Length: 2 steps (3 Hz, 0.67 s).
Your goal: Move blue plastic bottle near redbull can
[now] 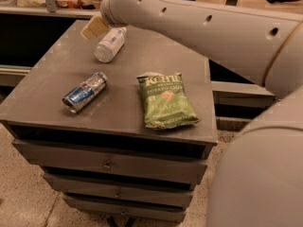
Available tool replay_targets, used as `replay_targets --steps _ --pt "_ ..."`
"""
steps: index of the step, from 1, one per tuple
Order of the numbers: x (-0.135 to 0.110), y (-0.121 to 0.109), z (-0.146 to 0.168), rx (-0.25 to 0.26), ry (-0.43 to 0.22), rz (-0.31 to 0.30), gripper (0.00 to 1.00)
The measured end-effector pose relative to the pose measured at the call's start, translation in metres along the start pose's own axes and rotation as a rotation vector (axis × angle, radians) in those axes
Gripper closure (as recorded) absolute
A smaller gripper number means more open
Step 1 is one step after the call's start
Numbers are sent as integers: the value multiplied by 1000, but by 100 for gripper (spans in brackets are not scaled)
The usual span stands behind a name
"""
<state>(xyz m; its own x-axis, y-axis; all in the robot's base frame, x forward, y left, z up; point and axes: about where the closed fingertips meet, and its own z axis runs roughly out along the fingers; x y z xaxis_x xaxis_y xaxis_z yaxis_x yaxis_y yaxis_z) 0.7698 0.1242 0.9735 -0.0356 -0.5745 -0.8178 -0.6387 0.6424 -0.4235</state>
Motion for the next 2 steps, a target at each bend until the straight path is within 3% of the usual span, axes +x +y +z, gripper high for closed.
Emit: replay_targets --steps 1,2 --pt "17 4 23 15 46 130 0" --pt "35 8 46 6 78 378 0"
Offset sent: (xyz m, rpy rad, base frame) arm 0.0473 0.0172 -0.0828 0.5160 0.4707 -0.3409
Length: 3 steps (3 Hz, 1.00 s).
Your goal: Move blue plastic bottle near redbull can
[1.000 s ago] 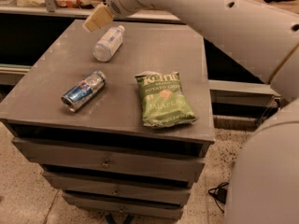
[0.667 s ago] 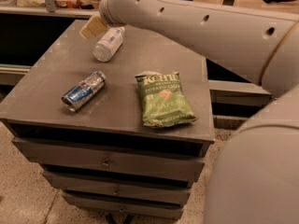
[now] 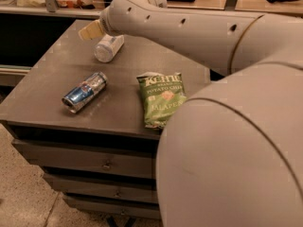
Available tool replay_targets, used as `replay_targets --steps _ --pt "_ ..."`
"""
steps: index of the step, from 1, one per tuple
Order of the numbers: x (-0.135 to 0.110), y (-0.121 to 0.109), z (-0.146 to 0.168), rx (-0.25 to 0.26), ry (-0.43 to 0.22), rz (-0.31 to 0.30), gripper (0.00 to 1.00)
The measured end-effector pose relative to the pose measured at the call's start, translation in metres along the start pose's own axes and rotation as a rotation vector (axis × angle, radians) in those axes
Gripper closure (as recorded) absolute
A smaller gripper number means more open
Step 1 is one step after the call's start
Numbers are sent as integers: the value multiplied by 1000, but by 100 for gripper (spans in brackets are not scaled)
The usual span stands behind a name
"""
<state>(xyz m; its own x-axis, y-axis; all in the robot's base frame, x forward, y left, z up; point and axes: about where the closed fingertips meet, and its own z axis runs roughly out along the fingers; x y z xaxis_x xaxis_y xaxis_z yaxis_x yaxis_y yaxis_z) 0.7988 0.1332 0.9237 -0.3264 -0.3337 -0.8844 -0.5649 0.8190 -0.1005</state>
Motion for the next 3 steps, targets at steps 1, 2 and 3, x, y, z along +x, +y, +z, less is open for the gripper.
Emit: replay_targets --steps 1,2,3 --pt "10 0 14 -13 19 179 0" --pt "19 -3 19 -9 28 278 0" --pt "27 -5 21 -3 32 316 0"
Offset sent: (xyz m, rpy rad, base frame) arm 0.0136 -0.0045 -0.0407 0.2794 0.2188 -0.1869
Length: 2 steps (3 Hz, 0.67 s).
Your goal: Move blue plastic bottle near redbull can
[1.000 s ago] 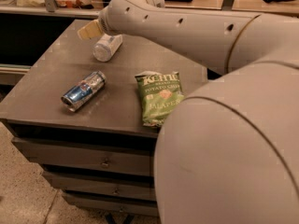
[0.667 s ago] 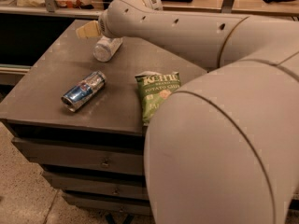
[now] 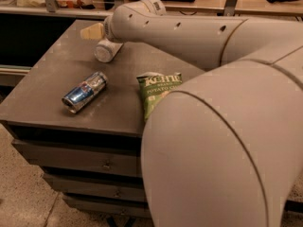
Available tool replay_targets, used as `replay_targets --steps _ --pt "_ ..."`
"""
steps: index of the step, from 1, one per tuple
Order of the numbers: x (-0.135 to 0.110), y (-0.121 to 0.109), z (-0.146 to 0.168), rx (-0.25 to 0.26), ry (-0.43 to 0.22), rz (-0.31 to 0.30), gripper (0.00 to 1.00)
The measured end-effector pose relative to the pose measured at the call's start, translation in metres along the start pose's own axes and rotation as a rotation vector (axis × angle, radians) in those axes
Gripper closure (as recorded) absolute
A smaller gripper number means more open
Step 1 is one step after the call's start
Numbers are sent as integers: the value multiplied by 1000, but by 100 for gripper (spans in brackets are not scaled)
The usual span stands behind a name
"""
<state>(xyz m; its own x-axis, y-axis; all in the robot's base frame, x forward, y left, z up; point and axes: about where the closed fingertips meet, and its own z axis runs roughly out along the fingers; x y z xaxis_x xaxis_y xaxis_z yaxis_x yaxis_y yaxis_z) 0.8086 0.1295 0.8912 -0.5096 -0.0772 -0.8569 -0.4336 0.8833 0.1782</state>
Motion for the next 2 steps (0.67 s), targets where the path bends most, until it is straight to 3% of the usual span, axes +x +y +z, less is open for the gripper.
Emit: replay_targets --steps 1,2 --pt "16 -2 -1 8 25 15 2" --pt "27 -3 -2 13 45 19 24"
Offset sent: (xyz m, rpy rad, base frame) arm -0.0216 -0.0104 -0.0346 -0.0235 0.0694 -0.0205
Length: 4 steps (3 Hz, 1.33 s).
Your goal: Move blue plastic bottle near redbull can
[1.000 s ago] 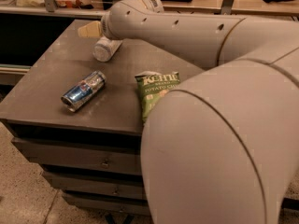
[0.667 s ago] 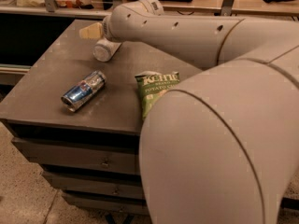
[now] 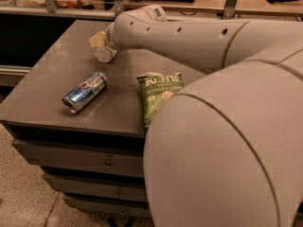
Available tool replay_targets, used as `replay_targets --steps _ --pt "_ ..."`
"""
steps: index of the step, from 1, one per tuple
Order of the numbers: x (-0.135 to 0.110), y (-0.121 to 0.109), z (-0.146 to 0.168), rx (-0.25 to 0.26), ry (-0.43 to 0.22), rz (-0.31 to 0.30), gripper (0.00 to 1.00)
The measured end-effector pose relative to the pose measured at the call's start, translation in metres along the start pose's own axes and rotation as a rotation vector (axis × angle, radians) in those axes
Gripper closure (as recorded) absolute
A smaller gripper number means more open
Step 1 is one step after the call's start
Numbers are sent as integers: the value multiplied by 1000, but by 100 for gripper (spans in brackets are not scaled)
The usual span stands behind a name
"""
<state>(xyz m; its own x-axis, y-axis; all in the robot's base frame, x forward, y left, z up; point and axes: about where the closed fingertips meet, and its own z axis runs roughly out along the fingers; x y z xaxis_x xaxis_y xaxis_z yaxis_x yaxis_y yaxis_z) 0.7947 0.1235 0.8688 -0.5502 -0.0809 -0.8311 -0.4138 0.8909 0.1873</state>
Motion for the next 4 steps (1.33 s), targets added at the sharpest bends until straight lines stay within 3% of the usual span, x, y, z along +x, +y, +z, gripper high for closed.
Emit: replay_targets --steps 1,2,3,4 --pt "4 1 -1 17 29 -60 56" --pt "0 -2 -4 50 46 -148 78" --pt "-18 -43 -30 119 35 -251 100" --pt "-26 -77 -63 118 29 -291 100"
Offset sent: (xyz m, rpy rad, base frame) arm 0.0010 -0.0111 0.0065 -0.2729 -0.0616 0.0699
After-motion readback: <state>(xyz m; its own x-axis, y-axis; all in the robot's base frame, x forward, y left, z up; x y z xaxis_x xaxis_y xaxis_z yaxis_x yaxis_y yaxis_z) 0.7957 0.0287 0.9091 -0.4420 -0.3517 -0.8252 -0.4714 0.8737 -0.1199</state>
